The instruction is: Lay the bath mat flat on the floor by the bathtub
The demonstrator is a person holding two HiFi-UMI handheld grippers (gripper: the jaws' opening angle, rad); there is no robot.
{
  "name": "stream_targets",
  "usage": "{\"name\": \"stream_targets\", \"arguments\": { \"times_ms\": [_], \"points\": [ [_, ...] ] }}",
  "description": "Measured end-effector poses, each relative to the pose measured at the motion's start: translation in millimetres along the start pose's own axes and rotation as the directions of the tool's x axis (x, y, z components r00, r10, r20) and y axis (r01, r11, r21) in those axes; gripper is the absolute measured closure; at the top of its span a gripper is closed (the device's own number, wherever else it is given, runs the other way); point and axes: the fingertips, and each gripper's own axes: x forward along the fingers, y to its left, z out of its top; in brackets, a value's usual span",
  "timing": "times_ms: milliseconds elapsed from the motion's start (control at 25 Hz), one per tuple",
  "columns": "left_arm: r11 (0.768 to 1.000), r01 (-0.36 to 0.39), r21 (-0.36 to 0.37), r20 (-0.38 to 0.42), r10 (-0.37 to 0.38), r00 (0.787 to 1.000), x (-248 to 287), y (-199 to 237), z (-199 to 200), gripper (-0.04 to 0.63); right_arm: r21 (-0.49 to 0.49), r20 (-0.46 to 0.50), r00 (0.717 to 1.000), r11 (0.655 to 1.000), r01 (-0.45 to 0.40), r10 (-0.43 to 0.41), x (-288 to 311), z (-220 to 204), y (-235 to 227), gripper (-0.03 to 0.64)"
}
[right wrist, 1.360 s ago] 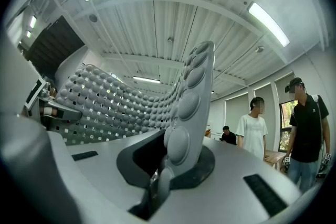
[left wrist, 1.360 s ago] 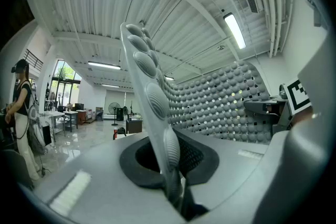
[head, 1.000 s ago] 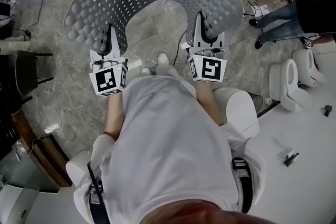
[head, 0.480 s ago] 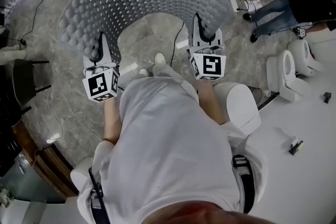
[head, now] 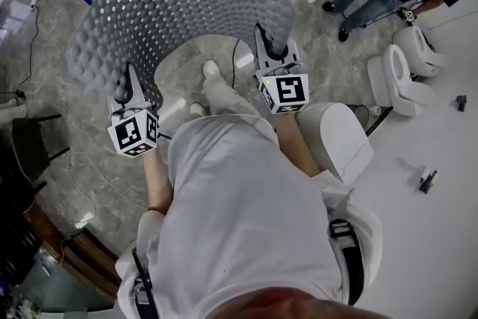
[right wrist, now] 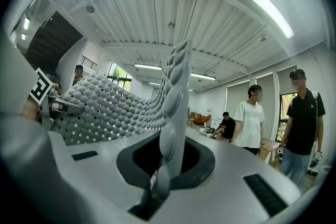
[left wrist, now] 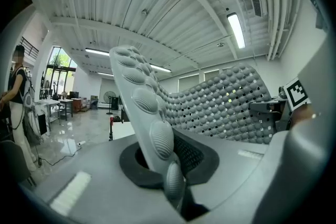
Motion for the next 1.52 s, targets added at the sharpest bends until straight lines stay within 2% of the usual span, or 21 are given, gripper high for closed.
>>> {"name": "stream_targets", "arguments": {
  "times_ms": [240,440,600,720,960,1200,1360,1520],
  "points": [
    [1.000,0.017,0.008,-0.058,-0.017,0.998,32,4,-11,0.578,0.040,-0.059,0.998,0.999,0.000,0.002,32,-29,-18,0.600],
    [0.999,0.044,0.014,-0.130,-0.042,0.991,81,8,-29,0.578,0.062,-0.125,0.992,0.998,-0.017,0.024,76,-61,-34,0.598],
    [0.997,0.071,0.009,-0.212,-0.067,0.975,128,9,-57,0.578,0.078,-0.211,0.976,0.996,-0.044,0.060,119,-100,-46,0.598],
    [0.996,0.086,0.008,-0.287,-0.081,0.955,172,10,-92,0.578,0.095,-0.284,0.955,0.993,-0.064,0.089,157,-146,-57,0.598],
    [0.994,0.113,0.010,-0.426,-0.098,0.899,254,14,-201,0.578,0.131,-0.418,0.893,0.984,-0.122,0.167,228,-271,-65,0.598],
    [0.990,0.116,-0.079,-0.516,-0.140,0.845,327,13,-341,0.578,0.175,-0.535,0.817,0.974,-0.144,0.216,287,-425,-67,0.598],
    [0.990,0.093,-0.104,-0.581,-0.137,0.802,354,13,-440,0.578,0.189,-0.607,0.752,0.966,-0.177,0.256,315,-529,-55,0.598],
    [0.988,0.057,-0.142,-0.621,-0.134,0.772,371,19,-533,0.578,0.187,-0.644,0.707,0.956,-0.225,0.292,339,-617,-35,0.598]
  ]
}}
